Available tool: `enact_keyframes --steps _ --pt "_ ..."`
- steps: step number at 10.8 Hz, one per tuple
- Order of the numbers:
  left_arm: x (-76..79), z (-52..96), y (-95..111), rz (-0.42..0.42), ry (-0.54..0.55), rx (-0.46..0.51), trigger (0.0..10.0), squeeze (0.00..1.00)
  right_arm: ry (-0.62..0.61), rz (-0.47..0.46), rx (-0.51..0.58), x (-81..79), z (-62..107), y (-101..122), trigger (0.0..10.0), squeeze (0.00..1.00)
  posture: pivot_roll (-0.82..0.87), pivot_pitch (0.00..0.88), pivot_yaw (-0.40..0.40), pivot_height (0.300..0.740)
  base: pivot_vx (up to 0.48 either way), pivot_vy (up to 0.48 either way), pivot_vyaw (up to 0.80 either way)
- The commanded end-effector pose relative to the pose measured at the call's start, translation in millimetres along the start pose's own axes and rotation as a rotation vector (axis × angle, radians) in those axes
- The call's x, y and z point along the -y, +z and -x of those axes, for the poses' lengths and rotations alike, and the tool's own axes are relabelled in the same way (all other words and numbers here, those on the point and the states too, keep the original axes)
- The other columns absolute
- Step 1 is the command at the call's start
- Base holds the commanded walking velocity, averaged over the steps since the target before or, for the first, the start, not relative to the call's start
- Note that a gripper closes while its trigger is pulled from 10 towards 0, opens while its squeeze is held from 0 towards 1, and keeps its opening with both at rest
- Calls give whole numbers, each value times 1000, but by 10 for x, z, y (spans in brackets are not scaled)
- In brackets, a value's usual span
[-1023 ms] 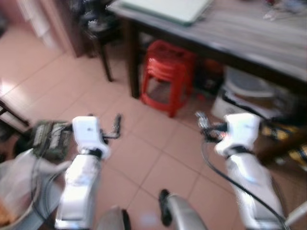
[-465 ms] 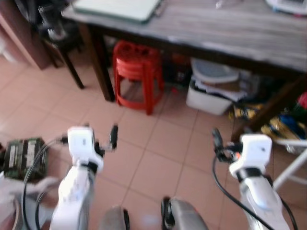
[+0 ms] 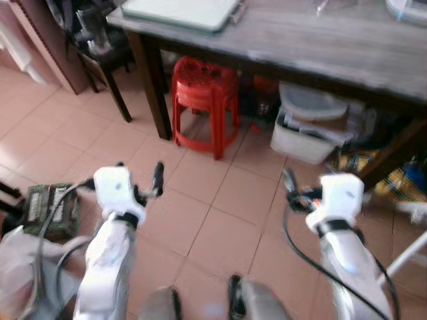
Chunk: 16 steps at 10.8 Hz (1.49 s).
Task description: Setting the table
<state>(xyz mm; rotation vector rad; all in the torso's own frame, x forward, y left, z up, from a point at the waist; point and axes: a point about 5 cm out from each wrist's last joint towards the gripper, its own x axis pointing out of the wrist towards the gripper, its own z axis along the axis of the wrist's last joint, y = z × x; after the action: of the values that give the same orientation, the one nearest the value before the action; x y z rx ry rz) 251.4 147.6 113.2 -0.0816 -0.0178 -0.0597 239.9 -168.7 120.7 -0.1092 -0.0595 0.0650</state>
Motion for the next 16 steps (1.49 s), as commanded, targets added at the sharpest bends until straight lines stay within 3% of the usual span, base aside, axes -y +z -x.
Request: enact_keyframes --steps 1,5,10,12,16 --pt "24 -7 -45 -5 -5 -6 10000 0 24 4 -1 -35 -21 -31 10000 0 -14 45 -16 740 0 0 0" --pt "211 -216 -80 7 -65 27 10000 0 34 1 33 -49 -204 -25 10000 0 -33 0 -30 740 0 0 0" --pt "134 -31 -133 -14 -116 -3 10000 0 23 -21 -7 -106 -39 -124 10000 0 -24 81 1 740 0 -136 -640" --pt "175 -81 -78 -5 -119 15 10000 0 27 -6 9 -65 -100 -84 10000 0 -34 92 8 740 0 -354 -616" --pt "161 -107 -47 -20 -135 17 10000 0 34 1 23 -97 -128 -62 10000 0 -39 102 20 740 0 -353 0"
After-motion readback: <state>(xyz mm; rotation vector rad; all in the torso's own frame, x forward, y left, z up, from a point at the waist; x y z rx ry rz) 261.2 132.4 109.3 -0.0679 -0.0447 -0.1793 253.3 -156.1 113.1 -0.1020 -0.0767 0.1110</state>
